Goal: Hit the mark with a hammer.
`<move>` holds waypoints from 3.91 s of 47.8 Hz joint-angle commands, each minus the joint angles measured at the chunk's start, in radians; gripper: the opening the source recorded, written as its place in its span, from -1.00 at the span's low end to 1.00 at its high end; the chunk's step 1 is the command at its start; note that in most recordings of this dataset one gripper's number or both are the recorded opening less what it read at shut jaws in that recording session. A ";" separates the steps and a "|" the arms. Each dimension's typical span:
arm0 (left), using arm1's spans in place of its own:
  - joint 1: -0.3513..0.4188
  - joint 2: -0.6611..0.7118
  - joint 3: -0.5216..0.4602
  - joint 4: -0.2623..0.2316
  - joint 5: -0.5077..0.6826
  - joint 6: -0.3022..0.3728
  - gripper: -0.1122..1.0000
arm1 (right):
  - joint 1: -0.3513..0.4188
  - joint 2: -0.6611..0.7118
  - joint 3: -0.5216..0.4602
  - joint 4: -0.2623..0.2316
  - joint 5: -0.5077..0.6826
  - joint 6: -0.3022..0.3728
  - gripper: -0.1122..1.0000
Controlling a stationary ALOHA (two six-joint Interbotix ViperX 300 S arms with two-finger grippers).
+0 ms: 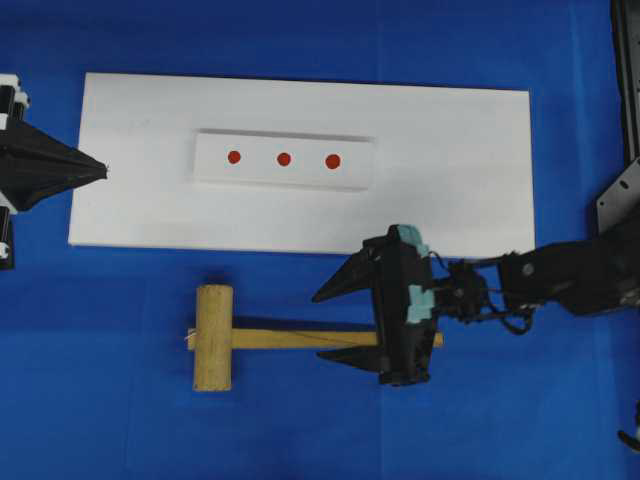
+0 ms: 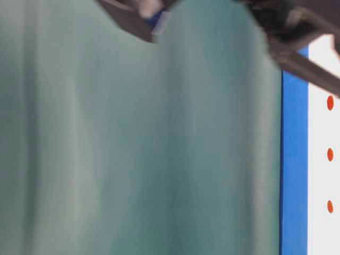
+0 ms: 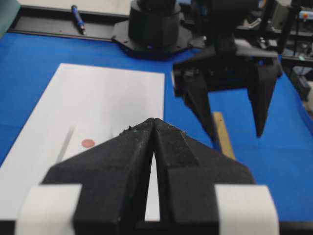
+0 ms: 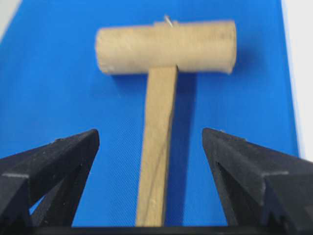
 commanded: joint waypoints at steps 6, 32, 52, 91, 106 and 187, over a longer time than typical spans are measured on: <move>0.009 0.006 -0.005 -0.002 -0.009 -0.002 -0.80 | 0.021 0.114 -0.057 0.061 -0.071 -0.006 0.78; 0.011 0.006 0.009 -0.002 -0.009 -0.002 -0.80 | 0.034 0.233 -0.141 0.078 -0.074 -0.031 0.77; 0.011 0.000 0.014 -0.002 -0.009 -0.002 -0.80 | 0.034 0.233 -0.173 0.078 0.009 -0.106 -0.63; 0.011 -0.003 0.012 -0.002 -0.009 -0.002 -0.80 | -0.021 -0.196 -0.101 0.080 0.176 -0.213 -0.63; 0.011 -0.003 0.012 -0.002 -0.009 -0.003 -0.80 | -0.075 -0.202 -0.103 0.078 0.186 -0.227 -0.63; 0.011 -0.031 0.011 -0.003 -0.017 -0.060 -0.80 | -0.307 -0.230 -0.118 -0.074 -0.012 -1.158 -0.63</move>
